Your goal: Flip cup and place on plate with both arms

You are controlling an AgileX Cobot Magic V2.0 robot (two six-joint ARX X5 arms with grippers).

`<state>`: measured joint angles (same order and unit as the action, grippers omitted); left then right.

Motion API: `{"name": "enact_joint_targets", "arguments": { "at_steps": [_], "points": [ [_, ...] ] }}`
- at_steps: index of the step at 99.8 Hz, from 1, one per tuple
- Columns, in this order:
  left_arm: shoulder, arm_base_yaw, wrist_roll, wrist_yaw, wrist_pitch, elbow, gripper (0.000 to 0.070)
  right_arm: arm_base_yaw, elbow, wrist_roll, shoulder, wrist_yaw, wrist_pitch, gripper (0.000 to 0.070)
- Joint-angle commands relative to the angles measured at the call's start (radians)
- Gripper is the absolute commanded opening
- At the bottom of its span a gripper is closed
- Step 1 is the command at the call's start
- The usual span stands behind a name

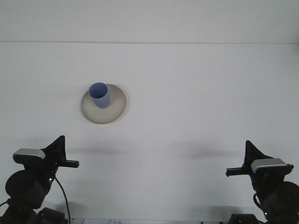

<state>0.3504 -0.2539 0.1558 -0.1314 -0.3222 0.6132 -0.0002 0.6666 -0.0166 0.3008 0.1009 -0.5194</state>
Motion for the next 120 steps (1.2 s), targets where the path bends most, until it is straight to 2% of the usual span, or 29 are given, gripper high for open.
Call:
{"name": "enact_joint_targets", "arguments": {
  "at_steps": [1,13,22,42,55,67,80,98,120],
  "points": [
    [0.000,-0.002,-0.016,-0.002,0.016,0.010,0.0012,0.000,0.010,-0.011,0.001,0.000,0.011,0.0000],
    [-0.005,-0.001,-0.020,-0.005,0.045,0.008,0.0012,0.000,0.010,-0.011,0.001,0.000,0.011,0.0000],
    [-0.032,0.011,-0.092,-0.018,0.071,-0.003,0.0012,0.000,0.010,-0.011,0.001,0.000,0.011,0.0000],
    [-0.143,0.097,-0.096,-0.016,0.302,-0.198,0.0012,0.000,0.010,-0.011,0.001,0.000,0.011,0.0000],
    [-0.229,0.163,-0.101,0.078,0.408,-0.353,0.0012,0.000,0.010,-0.011,0.001,0.000,0.011,0.0000],
    [-0.293,0.198,-0.121,0.125,0.429,-0.458,0.0012,0.000,0.010,-0.011,0.001,0.000,0.011,0.0000],
    [-0.349,0.204,-0.121,0.125,0.430,-0.526,0.0012,0.000,0.010,-0.011,0.001,0.000,0.011,0.0000],
    [-0.348,0.203,-0.113,0.131,0.531,-0.600,0.0012,0.000,0.010,-0.011,0.001,0.000,0.011,0.0000],
    [-0.347,0.203,-0.113,0.132,0.533,-0.599,0.0012,0.000,0.010,-0.011,0.001,0.000,0.011,0.0000]
  ]
}}
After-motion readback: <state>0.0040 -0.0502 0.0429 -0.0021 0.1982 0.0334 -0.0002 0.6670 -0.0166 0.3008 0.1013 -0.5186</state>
